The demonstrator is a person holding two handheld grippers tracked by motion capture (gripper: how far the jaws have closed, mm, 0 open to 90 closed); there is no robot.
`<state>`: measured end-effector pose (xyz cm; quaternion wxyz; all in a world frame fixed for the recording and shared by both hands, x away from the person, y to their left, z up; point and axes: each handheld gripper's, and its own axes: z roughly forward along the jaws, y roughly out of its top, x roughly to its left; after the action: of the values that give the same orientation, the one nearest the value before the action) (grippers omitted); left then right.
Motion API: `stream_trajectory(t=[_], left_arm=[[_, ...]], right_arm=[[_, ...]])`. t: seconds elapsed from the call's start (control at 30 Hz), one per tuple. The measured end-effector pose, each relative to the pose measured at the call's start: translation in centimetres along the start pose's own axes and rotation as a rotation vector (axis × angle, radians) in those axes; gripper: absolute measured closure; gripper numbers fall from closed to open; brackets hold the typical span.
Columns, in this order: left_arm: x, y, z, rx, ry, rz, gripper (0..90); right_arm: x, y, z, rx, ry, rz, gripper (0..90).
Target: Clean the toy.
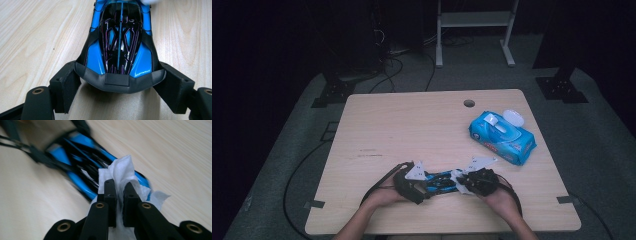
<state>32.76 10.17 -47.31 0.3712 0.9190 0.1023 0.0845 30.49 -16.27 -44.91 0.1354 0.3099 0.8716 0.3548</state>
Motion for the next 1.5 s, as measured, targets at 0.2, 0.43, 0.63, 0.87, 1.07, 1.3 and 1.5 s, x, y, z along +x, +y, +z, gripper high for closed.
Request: stream_trajectory(t=[0.2,0.43,0.63,0.87,1.07,1.3,1.5], left_arm=[[0.0,0.0,0.0,-0.002,-0.002,-0.002,23.9],[0.0,0.0,0.1,-0.001,0.000,0.001,23.9],[0.0,0.0,0.1,-0.003,0.001,-0.006,23.8],[0.1,-0.2,-0.2,0.004,0.007,-0.002,23.5],[0.1,-0.1,0.0,-0.001,0.004,-0.004,23.7],[0.1,-0.1,0.0,-0.005,0.001,-0.005,23.7],[0.1,0.0,0.1,-0.007,0.001,-0.007,23.7]], right_arm=[[0.3,0.1,0.1,-0.025,0.063,0.034,84.2],[0.7,0.4,0.2,-0.017,0.027,-0.004,84.3],[1.7,1.4,0.8,-0.050,0.063,-0.025,84.5],[2.0,2.0,1.1,-0.054,0.086,-0.028,84.7],[2.0,2.6,0.3,-0.072,0.067,-0.022,84.9],[1.9,3.4,-0.4,-0.095,0.062,-0.020,84.8],[3.8,3.7,1.8,-0.057,0.193,-0.046,84.8]])
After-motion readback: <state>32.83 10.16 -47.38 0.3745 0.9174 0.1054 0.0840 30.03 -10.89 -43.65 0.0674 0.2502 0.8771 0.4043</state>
